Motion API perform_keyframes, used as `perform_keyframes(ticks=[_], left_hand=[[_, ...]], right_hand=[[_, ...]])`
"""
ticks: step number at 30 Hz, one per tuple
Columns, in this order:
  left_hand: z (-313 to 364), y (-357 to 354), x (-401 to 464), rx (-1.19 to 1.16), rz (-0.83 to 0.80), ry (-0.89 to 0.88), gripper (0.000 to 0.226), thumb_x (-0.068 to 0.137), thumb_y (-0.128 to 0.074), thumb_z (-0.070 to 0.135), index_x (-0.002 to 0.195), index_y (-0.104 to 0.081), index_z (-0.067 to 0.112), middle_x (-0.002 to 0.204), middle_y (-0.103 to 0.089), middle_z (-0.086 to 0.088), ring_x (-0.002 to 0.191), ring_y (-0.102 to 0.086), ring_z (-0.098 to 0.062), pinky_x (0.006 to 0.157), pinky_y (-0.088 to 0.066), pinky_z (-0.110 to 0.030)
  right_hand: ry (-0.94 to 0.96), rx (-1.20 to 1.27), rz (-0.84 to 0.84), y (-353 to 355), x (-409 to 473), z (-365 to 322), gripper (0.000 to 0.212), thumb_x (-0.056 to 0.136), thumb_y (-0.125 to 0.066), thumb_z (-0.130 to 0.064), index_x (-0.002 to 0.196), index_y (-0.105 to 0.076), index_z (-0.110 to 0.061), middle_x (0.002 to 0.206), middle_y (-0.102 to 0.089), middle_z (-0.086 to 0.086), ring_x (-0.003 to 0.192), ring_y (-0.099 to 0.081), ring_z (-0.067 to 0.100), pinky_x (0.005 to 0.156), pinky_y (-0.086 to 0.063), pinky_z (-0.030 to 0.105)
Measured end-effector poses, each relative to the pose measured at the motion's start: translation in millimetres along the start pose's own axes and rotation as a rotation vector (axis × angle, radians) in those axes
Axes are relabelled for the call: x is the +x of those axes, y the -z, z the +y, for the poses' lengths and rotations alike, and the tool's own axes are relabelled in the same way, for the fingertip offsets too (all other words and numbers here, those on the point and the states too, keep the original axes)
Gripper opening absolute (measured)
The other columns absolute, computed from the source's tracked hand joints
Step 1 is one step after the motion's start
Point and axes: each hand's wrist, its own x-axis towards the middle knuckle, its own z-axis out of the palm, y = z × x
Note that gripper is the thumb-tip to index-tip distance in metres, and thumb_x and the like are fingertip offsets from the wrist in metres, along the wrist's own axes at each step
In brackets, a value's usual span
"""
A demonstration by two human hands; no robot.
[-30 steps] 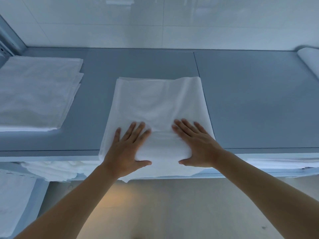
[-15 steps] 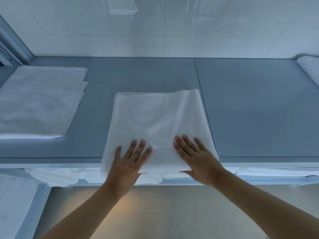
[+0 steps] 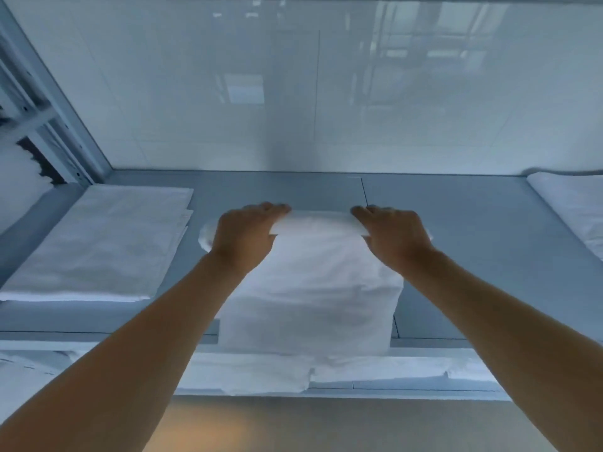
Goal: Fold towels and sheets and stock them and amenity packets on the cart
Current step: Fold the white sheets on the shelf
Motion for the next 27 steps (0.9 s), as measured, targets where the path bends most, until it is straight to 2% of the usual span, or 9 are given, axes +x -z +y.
perform_keyframes(ticks=[4,7,10,12,14,17,19,22,27], left_hand=[[-1,49,47,-0.004,0.333,-0.046,0.062,0.070,-0.076,0.002,0.128,-0.068,0.023,0.117,-0.074,0.001,0.097,-0.070,-0.031,0.077,-0.054,-0.040],[6,55,42,-0.011,0.561,-0.094,0.057,0.072,-0.065,-0.001,0.124,-0.069,0.021,0.116,-0.072,0.001,0.102,-0.066,-0.029,0.084,-0.050,-0.041],[11,21,9,-0.058,0.523,-0.114,0.060,0.073,-0.062,0.000,0.129,-0.068,0.022,0.124,-0.069,0.000,0.113,-0.064,-0.028,0.091,-0.050,-0.043],[14,-21,-27,-0.079,0.340,-0.083,0.071,0.069,-0.066,-0.003,0.135,-0.065,0.023,0.134,-0.067,-0.001,0.121,-0.063,-0.029,0.098,-0.050,-0.046],[21,-69,-73,-0.090,-0.060,-0.048,0.081,0.079,-0.071,0.006,0.152,-0.048,0.032,0.156,-0.049,0.004,0.143,-0.047,-0.025,0.113,-0.039,-0.050],[27,-131,-135,-0.138,-0.509,-0.020,0.075,0.101,-0.043,0.058,0.161,0.001,0.047,0.170,0.011,0.019,0.159,0.008,-0.014,0.126,-0.006,-0.051],[28,-148,-147,-0.173,-0.462,-0.003,0.071,0.098,-0.024,0.072,0.160,0.005,0.050,0.168,0.018,0.024,0.158,0.014,-0.011,0.126,-0.005,-0.052],[29,-152,-128,-0.170,-0.414,0.063,0.067,0.096,-0.006,0.069,0.160,-0.011,0.047,0.171,0.003,0.020,0.159,0.000,-0.015,0.125,-0.014,-0.055],[47,-164,-93,-0.155,-0.390,0.014,0.062,0.104,-0.015,0.060,0.162,-0.013,0.040,0.173,-0.003,0.011,0.160,0.000,-0.020,0.124,-0.017,-0.059]], right_hand=[[-0.033,-0.027,0.361,60,34,29,0.048,0.072,-0.071,-0.003,0.118,-0.065,-0.014,0.092,-0.069,0.007,0.077,-0.065,0.033,0.063,-0.051,0.037],[0.010,-0.022,0.607,68,26,32,0.046,0.074,-0.061,0.000,0.118,-0.068,-0.011,0.102,-0.073,0.006,0.083,-0.067,0.033,0.070,-0.053,0.041],[0.081,0.037,0.659,34,-3,22,0.048,0.077,-0.052,0.001,0.121,-0.070,-0.008,0.116,-0.074,0.009,0.097,-0.071,0.033,0.081,-0.056,0.042],[0.114,0.096,0.527,-11,-35,7,0.057,0.075,-0.047,0.000,0.127,-0.070,-0.005,0.125,-0.072,0.013,0.106,-0.072,0.035,0.087,-0.058,0.044],[0.116,0.203,0.163,-66,-79,-14,0.067,0.079,-0.053,0.000,0.145,-0.057,-0.007,0.147,-0.058,0.014,0.129,-0.062,0.035,0.104,-0.052,0.048],[0.097,0.323,-0.402,-129,-140,-36,0.081,0.102,-0.045,-0.048,0.166,0.000,-0.027,0.173,0.009,-0.008,0.159,0.006,0.013,0.129,-0.007,0.041],[0.056,0.388,-0.367,-147,-147,-40,0.078,0.101,-0.027,-0.067,0.165,0.001,-0.033,0.170,0.015,-0.016,0.156,0.017,0.004,0.129,0.001,0.038],[0.013,0.406,-0.326,-150,-119,-39,0.071,0.103,-0.020,-0.065,0.165,-0.012,-0.032,0.172,0.004,-0.014,0.158,0.006,0.009,0.129,-0.004,0.041],[0.079,0.406,-0.321,-157,-52,-49,0.067,0.107,-0.027,-0.056,0.165,-0.010,-0.028,0.173,0.001,-0.009,0.160,0.001,0.017,0.128,-0.008,0.047]])
